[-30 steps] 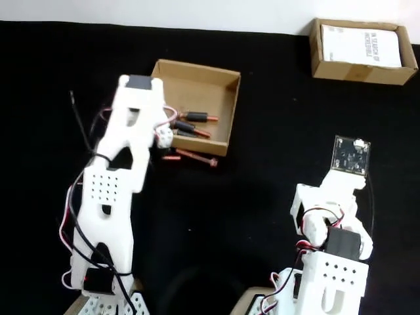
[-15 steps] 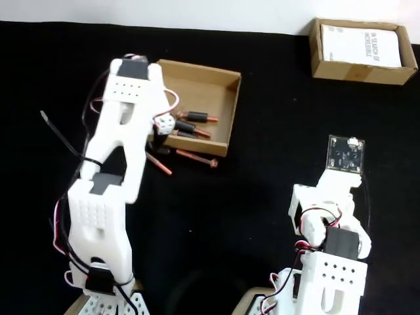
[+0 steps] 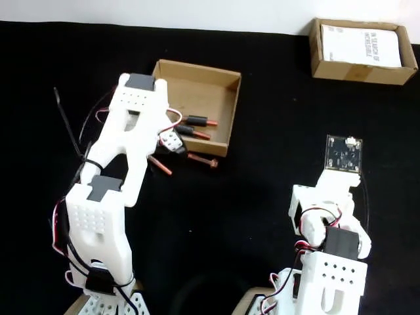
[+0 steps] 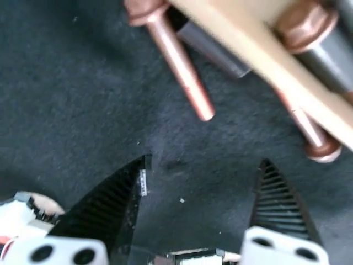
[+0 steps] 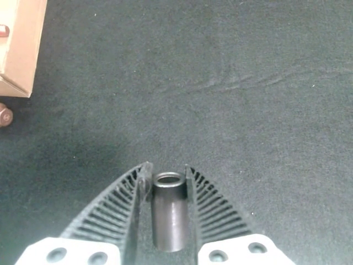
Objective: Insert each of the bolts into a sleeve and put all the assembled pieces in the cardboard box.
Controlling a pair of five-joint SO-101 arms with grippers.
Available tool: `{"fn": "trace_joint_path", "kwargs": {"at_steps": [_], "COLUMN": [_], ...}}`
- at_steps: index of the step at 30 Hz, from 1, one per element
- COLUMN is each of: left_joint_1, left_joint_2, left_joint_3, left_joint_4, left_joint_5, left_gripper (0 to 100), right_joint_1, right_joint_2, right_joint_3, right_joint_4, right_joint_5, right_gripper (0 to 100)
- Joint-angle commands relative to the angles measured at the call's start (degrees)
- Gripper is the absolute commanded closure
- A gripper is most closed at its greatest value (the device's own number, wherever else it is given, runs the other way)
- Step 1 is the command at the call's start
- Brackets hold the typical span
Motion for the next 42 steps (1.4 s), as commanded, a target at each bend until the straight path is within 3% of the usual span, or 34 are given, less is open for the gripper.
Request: {"fn": "trace_joint_path", "kwargs": {"at_steps": [1, 13, 19, 23, 42], "left_joint_1": [-3.4, -5.9, -8.3, -11.0, -12.7], "left_joint_2": [-3.6, -1.4, 5.2, 7.8, 8.6], "left_joint_3": [1.4, 9.5, 8.9, 5.1, -6.2], "left_joint_4": [-4.6, -16.5, -20.6, -20.6, -9.8], "left_joint_5": [0.0, -0.2, -0.1, -0.1, -6.2], "left_gripper": [73, 74, 83, 99, 96], "right_joint_1": [-0.6, -0.3, -0.2, -0.2, -0.5], "right_joint_2": [-1.2, -1.3, -1.1, -1.1, -1.1], "right_joint_3": [-0.7, -1.8, -3.9, -3.6, -3.9], "right_joint_4": [-0.8, -1.2, -0.9, -0.8, -1.1], "right_joint_5": [0.5, 0.2, 0.2, 0.2, 0.5], "right_gripper": [99.2, 99.2, 99.2, 99.2, 99.2]}}
